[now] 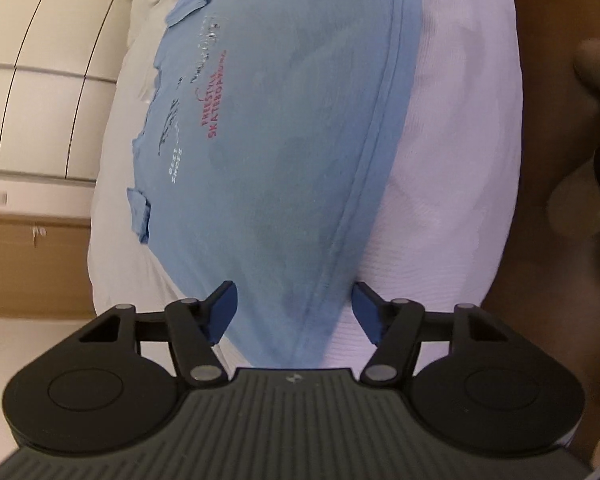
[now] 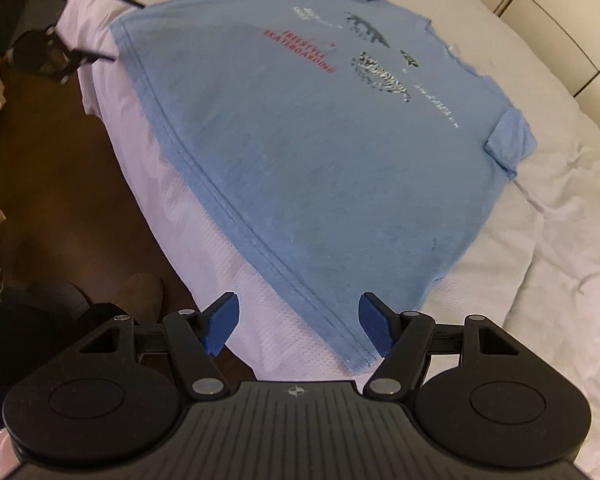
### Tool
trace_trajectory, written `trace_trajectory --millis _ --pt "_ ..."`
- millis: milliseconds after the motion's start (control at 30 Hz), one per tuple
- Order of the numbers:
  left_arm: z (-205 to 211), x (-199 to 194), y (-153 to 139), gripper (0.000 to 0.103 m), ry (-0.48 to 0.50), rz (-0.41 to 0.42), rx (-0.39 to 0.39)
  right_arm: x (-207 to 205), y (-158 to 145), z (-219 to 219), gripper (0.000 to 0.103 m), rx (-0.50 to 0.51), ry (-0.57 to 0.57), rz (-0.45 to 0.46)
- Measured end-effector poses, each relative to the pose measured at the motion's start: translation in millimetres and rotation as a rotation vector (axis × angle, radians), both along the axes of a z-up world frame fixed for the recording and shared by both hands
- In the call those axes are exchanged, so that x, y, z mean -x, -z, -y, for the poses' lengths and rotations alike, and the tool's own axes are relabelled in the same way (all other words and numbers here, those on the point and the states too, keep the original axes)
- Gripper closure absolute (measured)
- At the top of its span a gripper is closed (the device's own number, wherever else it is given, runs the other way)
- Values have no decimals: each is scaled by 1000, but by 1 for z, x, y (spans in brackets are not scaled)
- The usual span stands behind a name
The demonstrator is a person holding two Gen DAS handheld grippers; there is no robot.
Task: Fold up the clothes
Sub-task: 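Move both open grippers down to the hem of the blue T-shirt, then close the left gripper on the hem while the right gripper grasps the hem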
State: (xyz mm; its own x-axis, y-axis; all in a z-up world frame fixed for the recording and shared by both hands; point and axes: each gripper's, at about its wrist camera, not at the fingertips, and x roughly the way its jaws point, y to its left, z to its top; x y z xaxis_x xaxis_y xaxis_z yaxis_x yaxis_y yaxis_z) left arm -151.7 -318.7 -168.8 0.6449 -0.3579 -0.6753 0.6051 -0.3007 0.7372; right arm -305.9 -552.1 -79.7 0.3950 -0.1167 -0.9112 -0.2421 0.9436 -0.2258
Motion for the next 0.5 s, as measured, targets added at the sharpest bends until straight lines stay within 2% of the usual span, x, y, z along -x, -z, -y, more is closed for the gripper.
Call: trace_trajectory --millis 167,333,500 --pt "2 -5 15 42 104 22 -57 -3 7 0 35 12 -19 -13" --pt "-2 -4 16 41 152 28 -81 -7 8 -1 34 20 -28 -1" --pt "1 -11 23 38 139 35 -77 -8 18 -2 32 27 -61 0"
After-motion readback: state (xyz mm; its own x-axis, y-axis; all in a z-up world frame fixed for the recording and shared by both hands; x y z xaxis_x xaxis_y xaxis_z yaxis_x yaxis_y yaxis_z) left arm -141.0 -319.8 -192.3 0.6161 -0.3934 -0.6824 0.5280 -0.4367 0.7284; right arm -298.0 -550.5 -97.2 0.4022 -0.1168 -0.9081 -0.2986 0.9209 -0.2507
